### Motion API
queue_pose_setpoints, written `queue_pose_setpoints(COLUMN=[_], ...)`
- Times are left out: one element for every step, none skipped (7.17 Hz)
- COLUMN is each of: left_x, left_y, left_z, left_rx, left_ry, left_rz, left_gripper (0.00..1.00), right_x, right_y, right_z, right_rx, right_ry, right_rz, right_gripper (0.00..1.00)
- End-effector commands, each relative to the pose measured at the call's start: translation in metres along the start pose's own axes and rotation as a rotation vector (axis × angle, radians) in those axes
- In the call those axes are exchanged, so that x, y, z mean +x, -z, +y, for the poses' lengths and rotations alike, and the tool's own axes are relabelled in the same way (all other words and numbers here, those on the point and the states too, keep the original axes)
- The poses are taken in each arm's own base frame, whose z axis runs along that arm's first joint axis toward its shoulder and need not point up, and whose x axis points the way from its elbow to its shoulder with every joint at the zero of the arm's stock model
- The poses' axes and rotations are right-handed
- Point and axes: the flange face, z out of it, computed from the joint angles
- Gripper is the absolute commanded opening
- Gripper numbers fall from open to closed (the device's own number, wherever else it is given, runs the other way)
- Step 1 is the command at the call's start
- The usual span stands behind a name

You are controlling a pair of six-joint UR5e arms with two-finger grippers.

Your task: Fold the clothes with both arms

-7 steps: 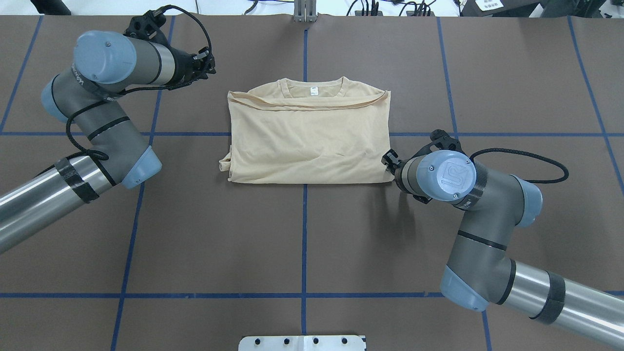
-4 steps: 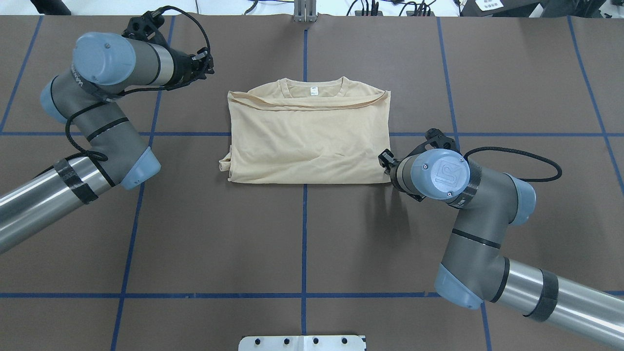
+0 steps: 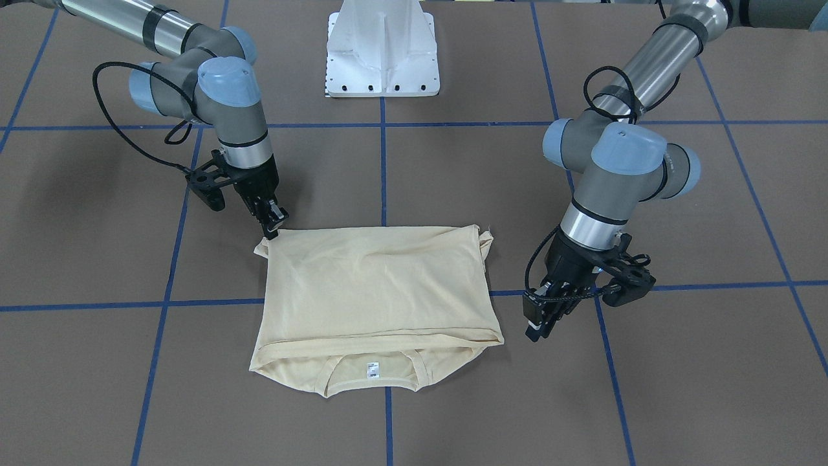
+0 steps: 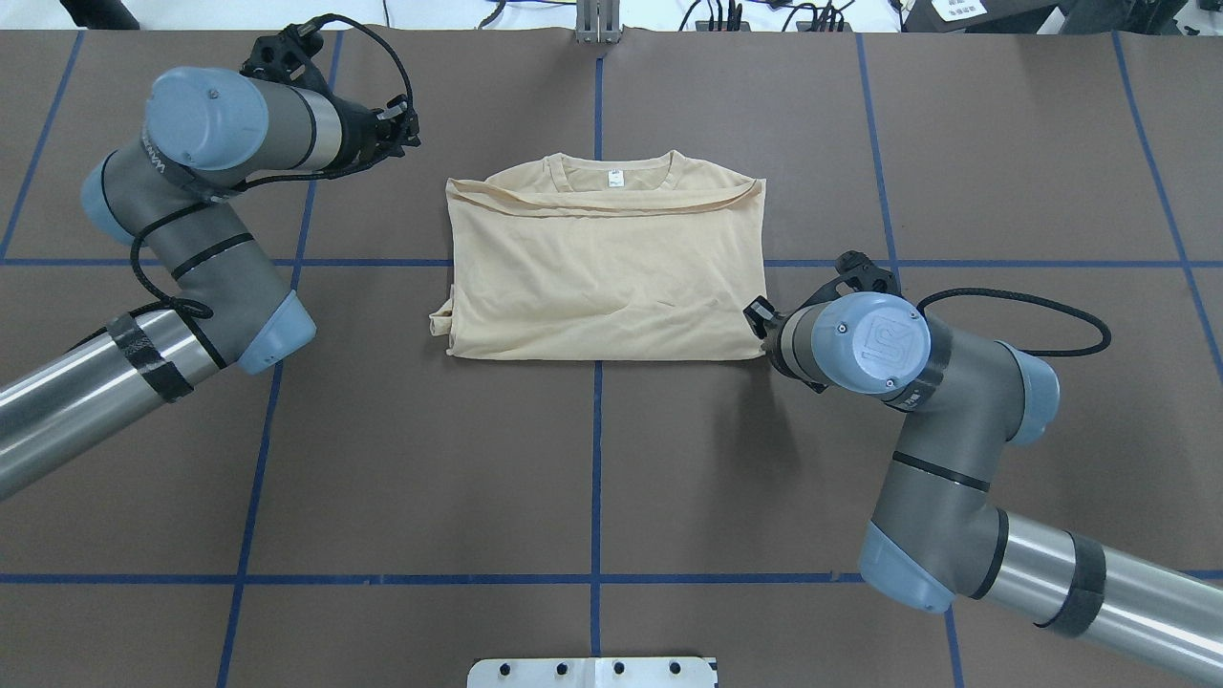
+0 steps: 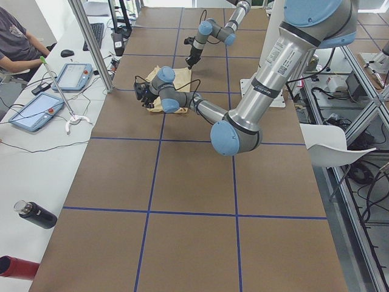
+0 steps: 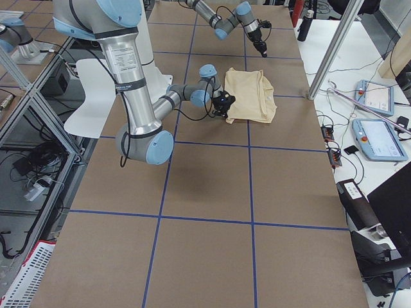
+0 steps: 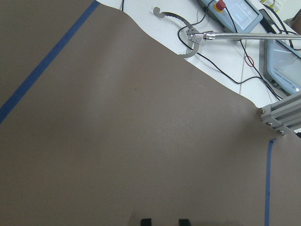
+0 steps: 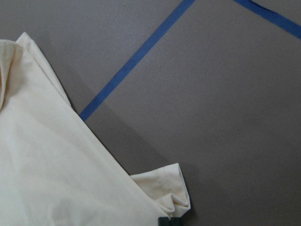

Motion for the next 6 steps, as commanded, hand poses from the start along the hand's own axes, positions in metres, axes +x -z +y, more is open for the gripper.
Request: queue_pose_setpoints(left_x=[0.002,0.007,0.015,0.028,0.029,0.026], left_y=[0.001,0.006,0.014,0.024,0.043,0.054], left_z=[0.0,0.001,0.005,0.022,0.049,0.074], left_rx=[-0.001,-0.002,-0.012,-0.035,-0.073,-0.142], left_ry=[0.002,0.003,0.005,-0.006,-0.007,0.008], left_rz=[0.004,0.016,0.037,0.069,0.103,0.119], left_gripper=[0.32,0.32,0.32,0.32,0.32,0.32], right_x=[0.05,0.075,0.098,0.118,0.139,0.149], right_y=[0.03,0.047,0.07,0.086,0.093,0.098], right_z=[0.027,0.045,0.066,0.102,0.134,0.151], right_rx=[-0.061,-0.107,-0.132,-0.166,-0.196,-0.22], right_ry=[0.044,0.071,0.098,0.13,0.142,0.159], right_rz=[0.017,0.033,0.087,0.176,0.242,0.256], right_gripper=[0.0,0.0,0.0,0.0,0.0,0.0])
